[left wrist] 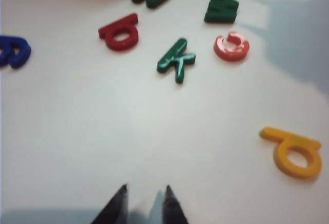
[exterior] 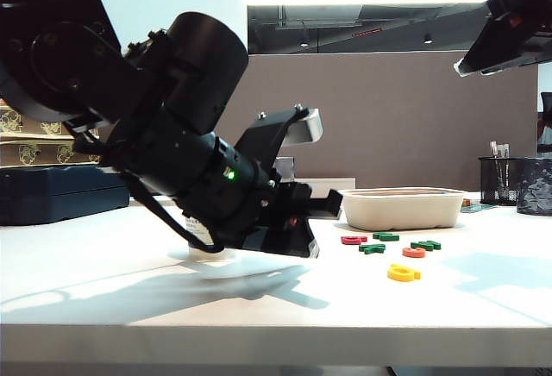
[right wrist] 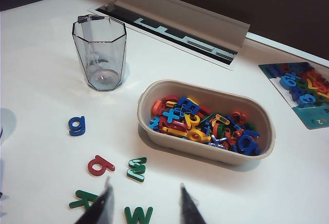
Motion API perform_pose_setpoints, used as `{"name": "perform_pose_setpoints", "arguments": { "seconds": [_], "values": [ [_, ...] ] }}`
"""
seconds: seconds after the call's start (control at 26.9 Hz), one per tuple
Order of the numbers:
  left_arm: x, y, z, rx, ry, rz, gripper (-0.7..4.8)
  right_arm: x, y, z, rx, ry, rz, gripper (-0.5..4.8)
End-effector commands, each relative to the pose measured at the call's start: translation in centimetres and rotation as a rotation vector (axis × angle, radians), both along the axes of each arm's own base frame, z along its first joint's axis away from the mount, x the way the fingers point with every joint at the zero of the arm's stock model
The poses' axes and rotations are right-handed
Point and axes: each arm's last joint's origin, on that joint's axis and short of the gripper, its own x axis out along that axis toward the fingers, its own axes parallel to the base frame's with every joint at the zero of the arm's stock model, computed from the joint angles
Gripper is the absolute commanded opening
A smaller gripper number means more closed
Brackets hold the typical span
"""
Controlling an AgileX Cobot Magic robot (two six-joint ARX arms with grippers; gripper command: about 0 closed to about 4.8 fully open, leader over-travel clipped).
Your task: Pick up the letter "c" and put it in the paper cup.
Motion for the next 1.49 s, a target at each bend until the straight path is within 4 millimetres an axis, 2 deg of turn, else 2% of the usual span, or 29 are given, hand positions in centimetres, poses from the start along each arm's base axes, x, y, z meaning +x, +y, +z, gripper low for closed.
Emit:
{"name": "perform_pose_setpoints", "arguments": {
  "seconds": [0.04, 0.45, 0.56, 0.71, 0.97, 1.23, 1.49],
  "values": [
    [0.4, -0.5, 0.7, -0.026, -0.025, -0.004, 0.84, 0.0, 0.0, 0.4, 0.0, -0.02, 0.001, 1.62],
    [1.4, -2.2, 3.0, -0.053, -0.067, -0.077, 0.86, 0.1, -0.1, -0.2, -0.021, 0.029, -0.038, 1.62],
    [1.2, -2.1, 3.5, -0.037, -0.071, -0.082, 0.86, 0.2, 0.0, -0.7, -0.028, 0.062, -0.038, 1.62],
    [0.8, -1.7, 5.6, -0.035, -0.121, -0.087, 0.86, 0.3, -0.1, -0.9, -0.035, 0.073, -0.053, 1.62],
    [-0.4, -0.2, 8.9, -0.005, -0.122, -0.052, 0.89, 0.3, -0.1, -1.1, -0.038, 0.086, -0.054, 1.62],
    [-2.1, 1.6, 10.9, 0.06, -0.109, -0.038, 0.99, 0.5, 0.0, -1.4, -0.041, 0.108, -0.051, 1.62],
    [-5.3, 5.1, 12.2, 0.066, -0.133, 0.009, 0.98, 0.7, 0.0, -2.1, -0.046, 0.149, -0.054, 1.62]
  ]
}}
